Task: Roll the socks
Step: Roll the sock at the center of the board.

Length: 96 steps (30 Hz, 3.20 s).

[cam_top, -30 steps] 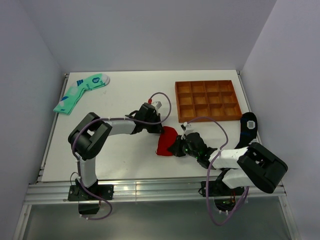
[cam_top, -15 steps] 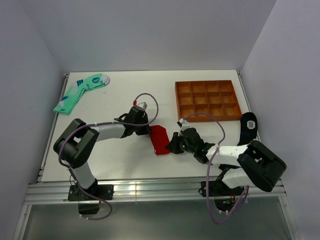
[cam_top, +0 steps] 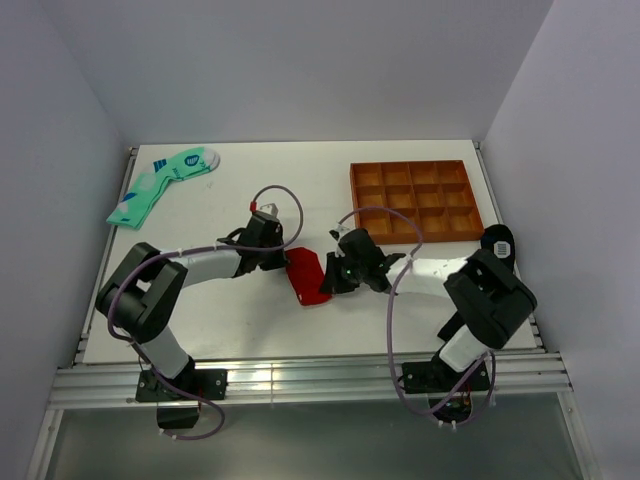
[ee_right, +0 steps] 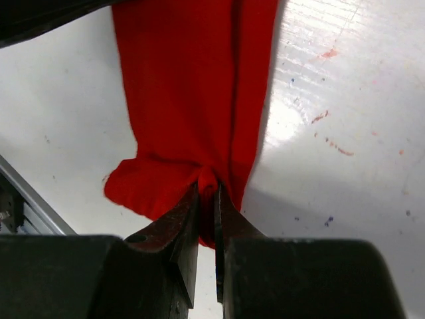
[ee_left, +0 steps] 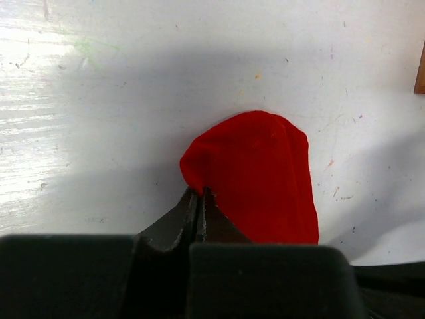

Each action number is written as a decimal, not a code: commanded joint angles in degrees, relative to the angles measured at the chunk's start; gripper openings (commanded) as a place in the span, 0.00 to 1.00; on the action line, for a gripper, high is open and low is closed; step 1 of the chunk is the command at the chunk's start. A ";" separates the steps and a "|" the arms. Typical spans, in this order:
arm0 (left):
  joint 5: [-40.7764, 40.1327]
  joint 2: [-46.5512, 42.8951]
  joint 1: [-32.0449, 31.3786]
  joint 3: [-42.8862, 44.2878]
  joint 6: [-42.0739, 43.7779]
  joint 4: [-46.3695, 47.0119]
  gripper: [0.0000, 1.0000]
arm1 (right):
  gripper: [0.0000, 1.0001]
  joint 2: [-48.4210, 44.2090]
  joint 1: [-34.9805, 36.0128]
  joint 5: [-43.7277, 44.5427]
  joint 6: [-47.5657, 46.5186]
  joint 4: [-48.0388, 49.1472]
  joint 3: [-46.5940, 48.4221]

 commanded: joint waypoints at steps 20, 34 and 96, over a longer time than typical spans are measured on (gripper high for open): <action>-2.96 -8.32 -2.01 -10.83 0.09 18.66 0.41 | 0.00 24.69 -4.61 -3.08 -9.50 -46.57 31.86; -24.55 -24.33 -21.07 -11.27 7.92 7.42 0.59 | 0.00 27.68 -4.78 -2.64 -9.67 -52.11 38.01; -25.29 -3.33 -34.53 -17.42 20.49 32.55 0.60 | 0.00 34.19 -4.96 -5.63 -14.51 -61.52 49.27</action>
